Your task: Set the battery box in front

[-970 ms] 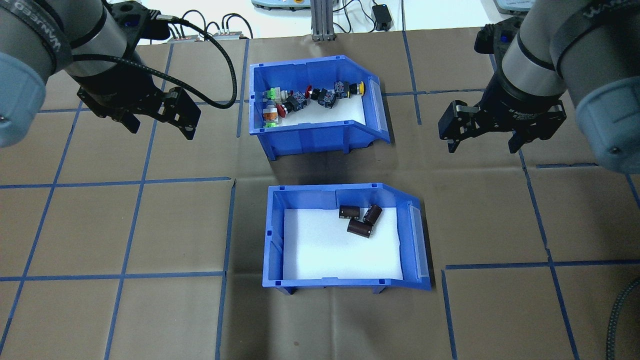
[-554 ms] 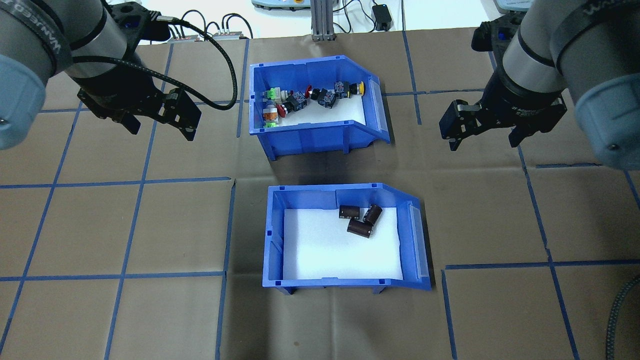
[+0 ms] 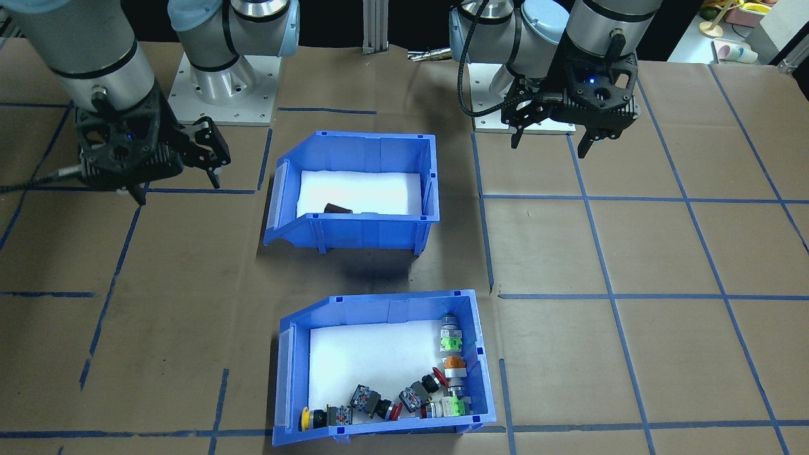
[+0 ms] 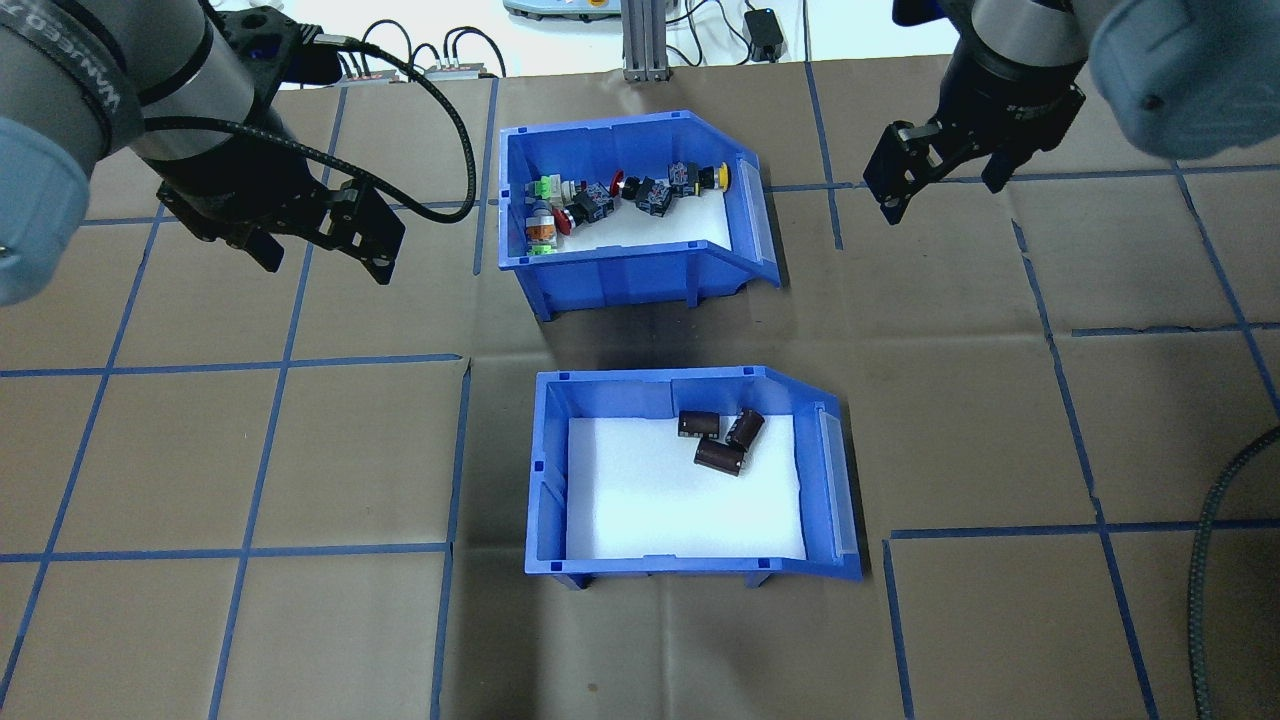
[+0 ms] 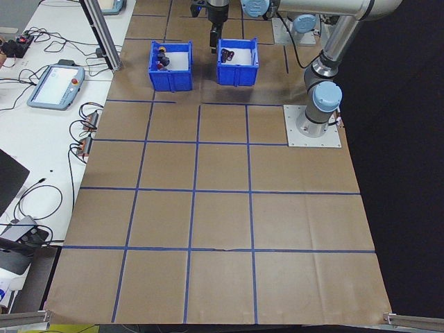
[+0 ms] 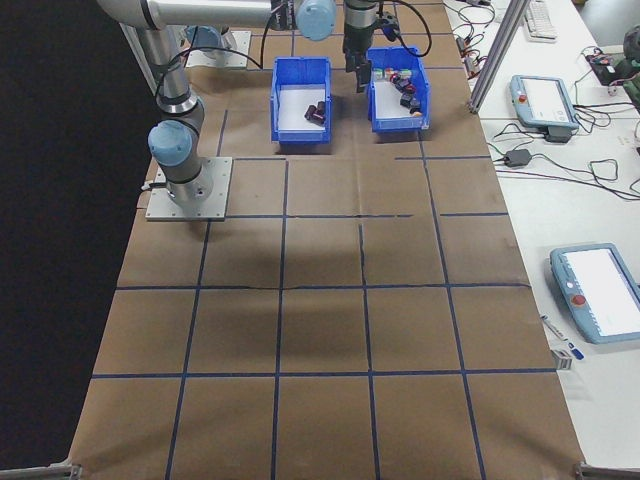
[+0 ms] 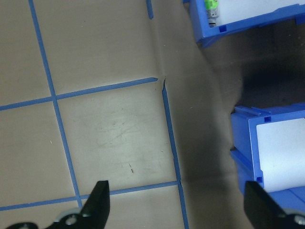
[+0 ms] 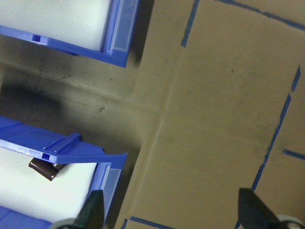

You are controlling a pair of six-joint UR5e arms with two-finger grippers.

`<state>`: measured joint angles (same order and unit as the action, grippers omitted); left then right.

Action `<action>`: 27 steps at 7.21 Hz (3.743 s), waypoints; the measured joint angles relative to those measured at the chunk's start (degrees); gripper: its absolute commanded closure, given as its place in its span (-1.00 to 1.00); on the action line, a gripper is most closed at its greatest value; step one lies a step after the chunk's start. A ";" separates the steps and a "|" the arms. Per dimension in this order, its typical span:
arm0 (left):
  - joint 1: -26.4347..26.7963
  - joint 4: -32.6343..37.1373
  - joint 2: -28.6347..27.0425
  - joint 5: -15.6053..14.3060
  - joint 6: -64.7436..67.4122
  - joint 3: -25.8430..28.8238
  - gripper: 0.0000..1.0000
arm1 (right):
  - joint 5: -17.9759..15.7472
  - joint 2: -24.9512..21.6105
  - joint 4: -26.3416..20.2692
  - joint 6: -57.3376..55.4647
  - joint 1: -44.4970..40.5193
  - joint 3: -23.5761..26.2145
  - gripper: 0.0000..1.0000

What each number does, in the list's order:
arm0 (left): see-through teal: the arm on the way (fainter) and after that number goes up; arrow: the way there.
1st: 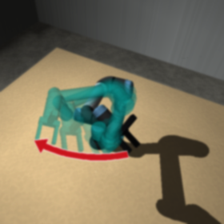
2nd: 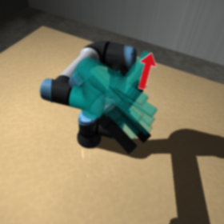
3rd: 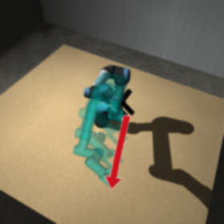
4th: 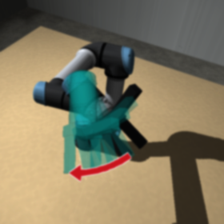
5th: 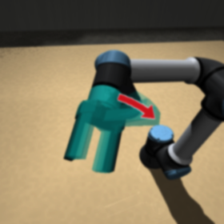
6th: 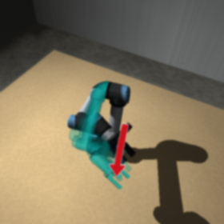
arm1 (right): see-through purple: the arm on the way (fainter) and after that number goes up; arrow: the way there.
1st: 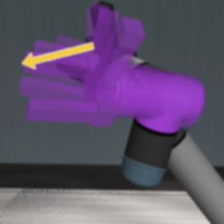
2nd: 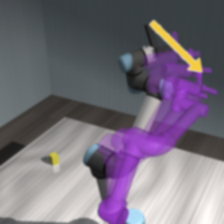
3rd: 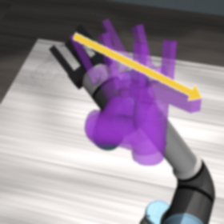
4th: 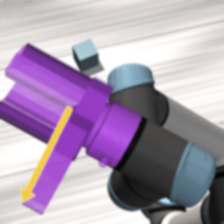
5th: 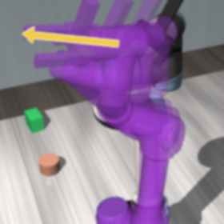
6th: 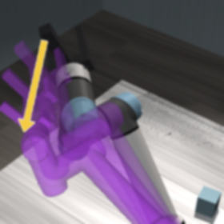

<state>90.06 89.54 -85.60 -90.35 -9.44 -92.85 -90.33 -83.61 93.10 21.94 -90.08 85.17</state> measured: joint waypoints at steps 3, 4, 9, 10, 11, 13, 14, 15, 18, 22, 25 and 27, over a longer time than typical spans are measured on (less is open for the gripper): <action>0.22 0.40 0.44 3.37 11.98 -2.90 -1.00 | -0.31 9.40 -0.19 19.87 -3.41 -10.40 -1.00; 0.68 0.59 0.73 5.29 22.24 -5.13 -1.00 | -0.55 12.37 -0.19 26.49 -5.90 -13.63 -1.00; 13.74 -5.78 6.09 8.54 77.61 -20.64 -1.00 | -0.57 25.55 0.71 47.99 -20.51 -26.14 -1.00; 16.79 -11.25 6.28 9.82 86.93 -24.61 -1.00 | -0.59 27.15 0.83 49.41 -21.95 -27.10 -1.00; 19.38 -17.05 6.30 10.92 95.38 -28.47 -1.00 | -0.64 28.42 0.90 49.90 -23.15 -27.35 -1.00; 22.40 -24.14 6.36 15.90 107.10 -33.87 -0.98 | -0.60 30.56 0.94 49.87 -24.41 -26.72 -1.00; 22.84 -25.67 6.16 17.86 109.39 -35.13 -0.97 | -0.60 31.20 1.01 49.74 -24.82 -25.73 -1.00; 22.99 -27.16 5.81 18.66 110.47 -35.70 -0.97 | -0.59 31.48 2.01 49.71 -25.07 -24.05 -1.00; 23.05 -30.88 3.60 18.85 111.94 -36.04 -0.97 | -0.80 31.56 11.65 49.41 -25.26 -16.48 -1.00; 23.86 -38.10 -0.34 19.02 114.89 -39.21 -0.76 | -0.83 31.06 14.82 48.15 -25.14 -12.83 0.39; 24.25 -40.50 -1.25 19.22 115.17 -39.90 0.31 | -2.68 30.86 15.88 47.96 -25.11 -13.04 0.97; 24.51 -42.19 -1.31 19.33 115.10 -39.88 1.00 | -3.19 30.21 17.76 48.31 -24.70 -13.49 1.00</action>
<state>114.56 47.35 -86.91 -71.01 105.66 -132.73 -93.53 -53.40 110.86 70.25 -114.79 71.68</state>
